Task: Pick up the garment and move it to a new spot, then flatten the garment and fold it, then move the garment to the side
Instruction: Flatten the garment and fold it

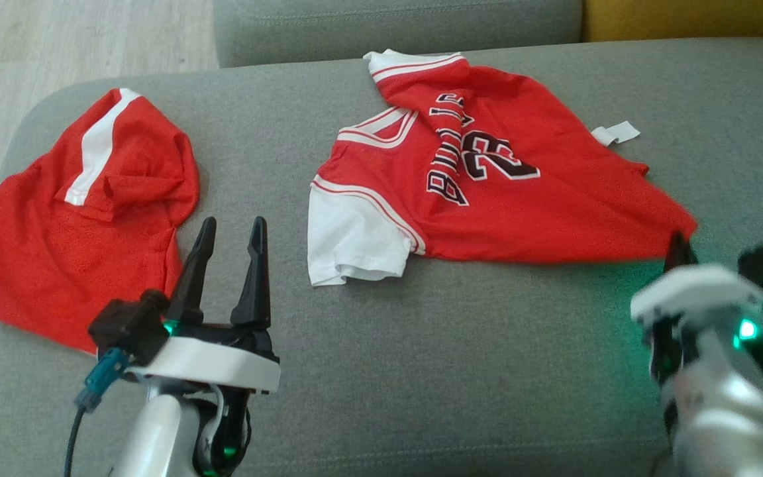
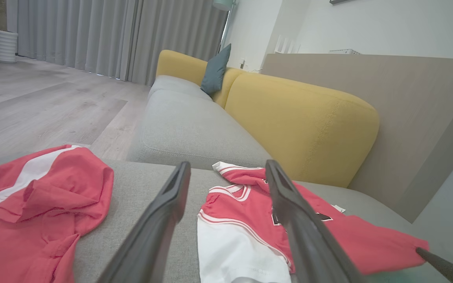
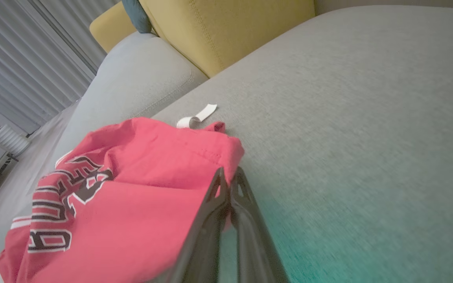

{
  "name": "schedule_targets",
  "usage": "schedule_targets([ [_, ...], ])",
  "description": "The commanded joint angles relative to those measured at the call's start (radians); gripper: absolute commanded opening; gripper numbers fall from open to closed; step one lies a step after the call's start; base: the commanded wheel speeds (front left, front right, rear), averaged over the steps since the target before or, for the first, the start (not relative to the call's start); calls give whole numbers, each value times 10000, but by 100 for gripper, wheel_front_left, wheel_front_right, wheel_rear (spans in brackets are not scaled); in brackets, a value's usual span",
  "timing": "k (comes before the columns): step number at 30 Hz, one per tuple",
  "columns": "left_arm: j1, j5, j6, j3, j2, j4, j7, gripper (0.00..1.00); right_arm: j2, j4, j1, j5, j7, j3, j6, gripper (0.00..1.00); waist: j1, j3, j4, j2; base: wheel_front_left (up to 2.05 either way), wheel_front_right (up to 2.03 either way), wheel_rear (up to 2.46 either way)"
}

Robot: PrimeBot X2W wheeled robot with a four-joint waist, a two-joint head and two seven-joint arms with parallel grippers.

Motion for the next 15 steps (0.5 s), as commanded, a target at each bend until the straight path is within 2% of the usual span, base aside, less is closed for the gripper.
schedule_targets([
  [1,-214,63,25,336,72,-334,-59,100,66,-652,303,386,-134,637,75,0,0,-45,-41,0,0,0,0],
  [4,-177,49,43,266,72,-339,-59,100,66,-1916,1592,991,-134,1268,75,0,0,-73,-72,0,0,0,0],
  [9,-150,72,26,204,72,-334,-59,100,66,-3342,3080,1499,-134,1517,75,0,0,-65,-70,0,0,0,0],
  [10,-144,97,3,204,72,-314,-59,100,66,-3592,3384,1633,-135,1586,75,33,0,-64,-64,0,0,0,0],
  [11,-145,110,-5,205,72,-309,-59,100,66,-3759,3499,1650,-135,1630,75,100,0,-63,-57,0,0,0,0],
  [15,-150,153,-29,215,72,-298,-59,100,66,-4578,3910,1425,-135,1728,75,100,0,-70,-38,0,0,0,0],
])
